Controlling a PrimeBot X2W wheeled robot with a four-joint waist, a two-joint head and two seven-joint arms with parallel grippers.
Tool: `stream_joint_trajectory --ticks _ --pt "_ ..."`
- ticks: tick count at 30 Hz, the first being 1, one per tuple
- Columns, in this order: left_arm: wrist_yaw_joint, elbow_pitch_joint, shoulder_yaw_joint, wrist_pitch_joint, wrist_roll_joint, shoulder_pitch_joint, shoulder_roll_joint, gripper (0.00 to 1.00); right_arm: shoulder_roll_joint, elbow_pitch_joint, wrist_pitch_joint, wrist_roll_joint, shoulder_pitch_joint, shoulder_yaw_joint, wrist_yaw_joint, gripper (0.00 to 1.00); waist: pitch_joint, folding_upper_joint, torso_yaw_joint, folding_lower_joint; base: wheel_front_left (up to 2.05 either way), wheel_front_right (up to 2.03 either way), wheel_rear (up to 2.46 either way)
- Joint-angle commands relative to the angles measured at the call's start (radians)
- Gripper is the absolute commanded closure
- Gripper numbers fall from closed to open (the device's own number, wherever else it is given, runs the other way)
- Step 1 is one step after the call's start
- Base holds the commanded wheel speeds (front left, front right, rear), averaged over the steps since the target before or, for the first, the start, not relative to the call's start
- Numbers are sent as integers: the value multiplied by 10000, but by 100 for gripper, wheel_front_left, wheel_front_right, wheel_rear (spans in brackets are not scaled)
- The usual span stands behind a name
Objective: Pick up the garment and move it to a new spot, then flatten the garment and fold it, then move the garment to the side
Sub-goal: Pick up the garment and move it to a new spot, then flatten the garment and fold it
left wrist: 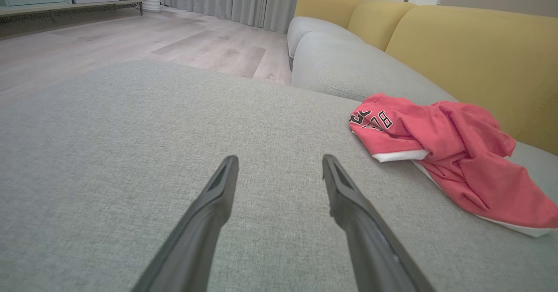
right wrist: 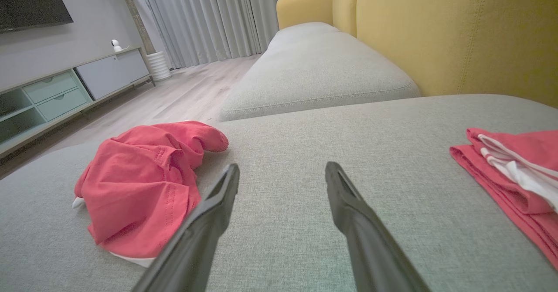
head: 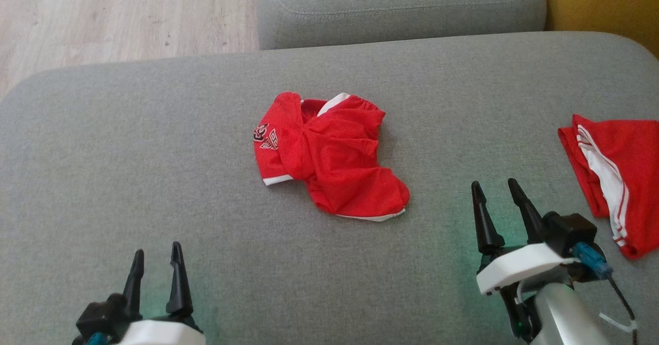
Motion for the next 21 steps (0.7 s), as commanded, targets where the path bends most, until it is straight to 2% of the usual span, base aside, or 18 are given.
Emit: stream_joint_trajectory --ticks 1,8,12,17,21 --pt "-10 -417 225 -95 -100 -281 12 0 45 -219 -38 -85 -229 191 -7 0 8 -1 -14 3 0 0 0" --pt "55 -426 143 -95 -247 -270 11 0 45 -182 -38 -108 -326 361 -7 0 105 -1 -8 3 0 0 0" --pt "45 -341 21 -95 -323 -353 10 0 45 58 -38 53 -417 1245 -7 0 206 -1 57 3 0 0 0" --pt "36 -256 -305 -95 -459 -472 10 0 45 1100 -38 300 -837 2498 -7 0 391 -1 243 3 0 0 0" --pt "51 -219 -548 -95 -579 -534 9 0 45 1853 -38 860 -1221 2884 -7 0 530 -1 440 3 0 0 0"
